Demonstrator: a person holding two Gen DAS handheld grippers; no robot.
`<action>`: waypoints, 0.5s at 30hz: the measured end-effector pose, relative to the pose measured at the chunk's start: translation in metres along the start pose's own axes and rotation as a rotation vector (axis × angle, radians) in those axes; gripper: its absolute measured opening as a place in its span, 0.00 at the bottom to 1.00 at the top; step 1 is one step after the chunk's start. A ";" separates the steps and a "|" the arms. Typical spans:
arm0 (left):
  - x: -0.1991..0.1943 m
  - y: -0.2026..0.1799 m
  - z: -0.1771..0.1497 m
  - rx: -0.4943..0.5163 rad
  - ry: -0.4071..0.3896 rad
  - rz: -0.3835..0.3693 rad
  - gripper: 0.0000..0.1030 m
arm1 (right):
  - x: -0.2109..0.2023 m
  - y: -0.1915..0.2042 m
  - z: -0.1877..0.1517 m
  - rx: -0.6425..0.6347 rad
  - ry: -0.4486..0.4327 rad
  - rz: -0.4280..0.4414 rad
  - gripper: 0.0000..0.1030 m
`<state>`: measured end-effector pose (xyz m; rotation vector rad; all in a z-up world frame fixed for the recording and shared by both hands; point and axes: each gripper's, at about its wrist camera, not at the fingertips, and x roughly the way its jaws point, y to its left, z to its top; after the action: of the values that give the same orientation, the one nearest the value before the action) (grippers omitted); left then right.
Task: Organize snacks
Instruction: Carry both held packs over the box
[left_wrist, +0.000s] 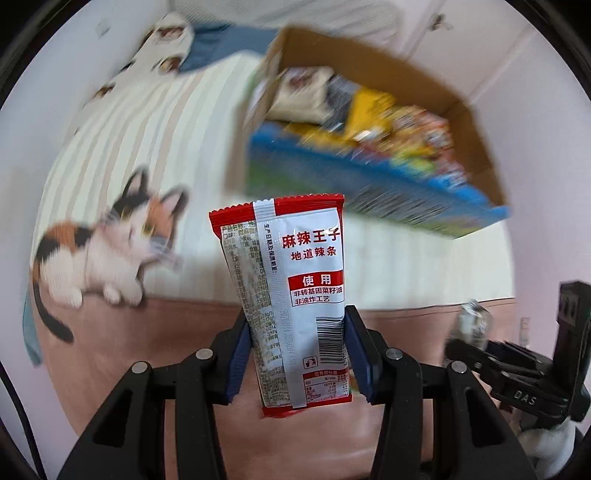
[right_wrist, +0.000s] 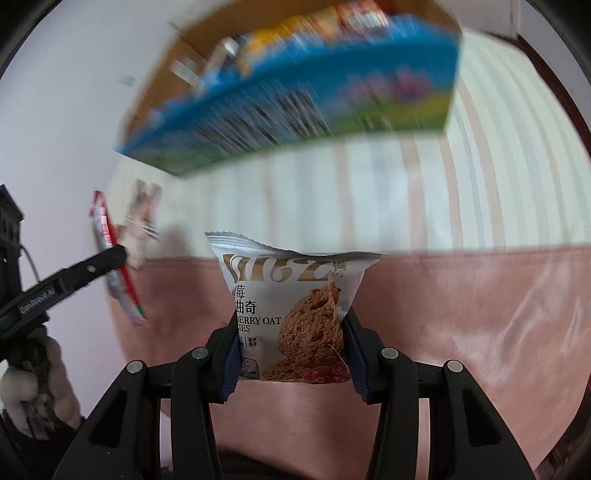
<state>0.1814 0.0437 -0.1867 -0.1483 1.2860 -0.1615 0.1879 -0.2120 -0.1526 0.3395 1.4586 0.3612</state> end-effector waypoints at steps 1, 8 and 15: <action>-0.012 -0.010 0.005 0.015 -0.019 -0.017 0.43 | -0.012 0.004 0.005 -0.011 -0.020 0.014 0.49; -0.032 -0.055 0.073 0.092 -0.097 -0.102 0.44 | -0.086 0.035 0.073 -0.048 -0.195 0.072 0.49; -0.018 -0.072 0.151 0.157 -0.094 -0.050 0.44 | -0.097 0.043 0.163 -0.060 -0.283 -0.007 0.49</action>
<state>0.3188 -0.0201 -0.1145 -0.0532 1.1713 -0.2942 0.3413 -0.2167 -0.0330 0.3228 1.1695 0.3363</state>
